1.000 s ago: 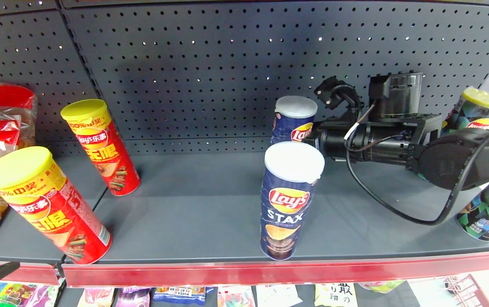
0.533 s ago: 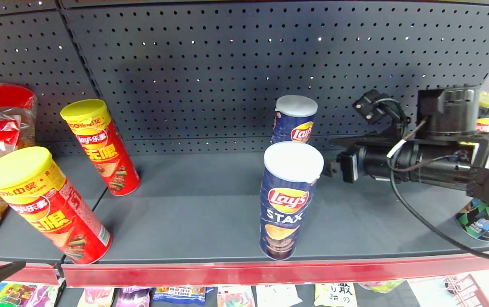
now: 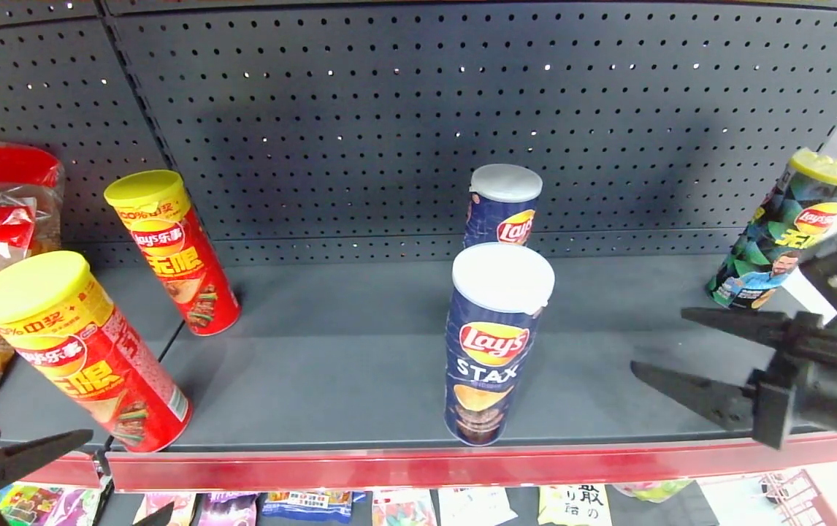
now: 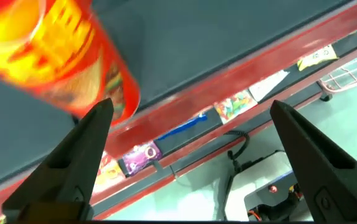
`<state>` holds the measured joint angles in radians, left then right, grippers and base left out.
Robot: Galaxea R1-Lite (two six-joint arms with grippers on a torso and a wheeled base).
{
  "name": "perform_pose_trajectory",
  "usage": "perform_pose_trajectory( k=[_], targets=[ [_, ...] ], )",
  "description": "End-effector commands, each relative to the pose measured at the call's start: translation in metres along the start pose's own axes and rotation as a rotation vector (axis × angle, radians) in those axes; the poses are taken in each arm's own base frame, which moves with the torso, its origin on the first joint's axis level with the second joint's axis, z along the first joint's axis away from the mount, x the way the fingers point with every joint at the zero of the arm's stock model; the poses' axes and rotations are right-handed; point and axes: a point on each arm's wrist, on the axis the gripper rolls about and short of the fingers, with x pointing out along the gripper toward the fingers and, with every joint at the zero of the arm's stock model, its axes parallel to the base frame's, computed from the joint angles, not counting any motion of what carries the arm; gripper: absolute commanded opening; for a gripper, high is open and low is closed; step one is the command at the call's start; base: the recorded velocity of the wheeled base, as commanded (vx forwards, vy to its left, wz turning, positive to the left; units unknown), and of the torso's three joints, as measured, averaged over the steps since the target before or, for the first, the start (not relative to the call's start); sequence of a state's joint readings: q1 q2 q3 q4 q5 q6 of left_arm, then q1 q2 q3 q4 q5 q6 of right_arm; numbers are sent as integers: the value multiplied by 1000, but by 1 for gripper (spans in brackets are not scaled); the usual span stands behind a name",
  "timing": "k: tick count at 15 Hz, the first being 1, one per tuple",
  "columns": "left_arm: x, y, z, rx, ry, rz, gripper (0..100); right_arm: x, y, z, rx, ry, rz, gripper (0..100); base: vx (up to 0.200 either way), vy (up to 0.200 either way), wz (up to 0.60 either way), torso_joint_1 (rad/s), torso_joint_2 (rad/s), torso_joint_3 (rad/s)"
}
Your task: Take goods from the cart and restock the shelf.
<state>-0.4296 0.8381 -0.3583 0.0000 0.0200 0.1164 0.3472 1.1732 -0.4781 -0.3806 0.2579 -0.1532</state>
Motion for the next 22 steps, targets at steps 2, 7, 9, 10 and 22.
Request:
perform_pose_trajectory(
  k=[2,7,9,10,22],
  targets=[
    [27,-1,9,-10,83,-78,100,-68,20,-43,-18,-114,-69,100,0,0,0,0,0,0],
    [71,0,43,-12,114,-131,100,-106,28,-59,39,-223,-246,100,0,0,0,0,0,0],
    [90,-5,50,-1,144,-157,100,-118,36,-73,76,-185,-267,100,0,0,0,0,0,0],
    [97,-8,52,8,150,-175,100,-121,39,-78,81,-177,-281,100,0,0,0,0,0,0],
    [176,-61,93,85,185,-326,100,-129,45,-88,92,-174,-356,100,0,0,0,0,0,0]
  ],
)
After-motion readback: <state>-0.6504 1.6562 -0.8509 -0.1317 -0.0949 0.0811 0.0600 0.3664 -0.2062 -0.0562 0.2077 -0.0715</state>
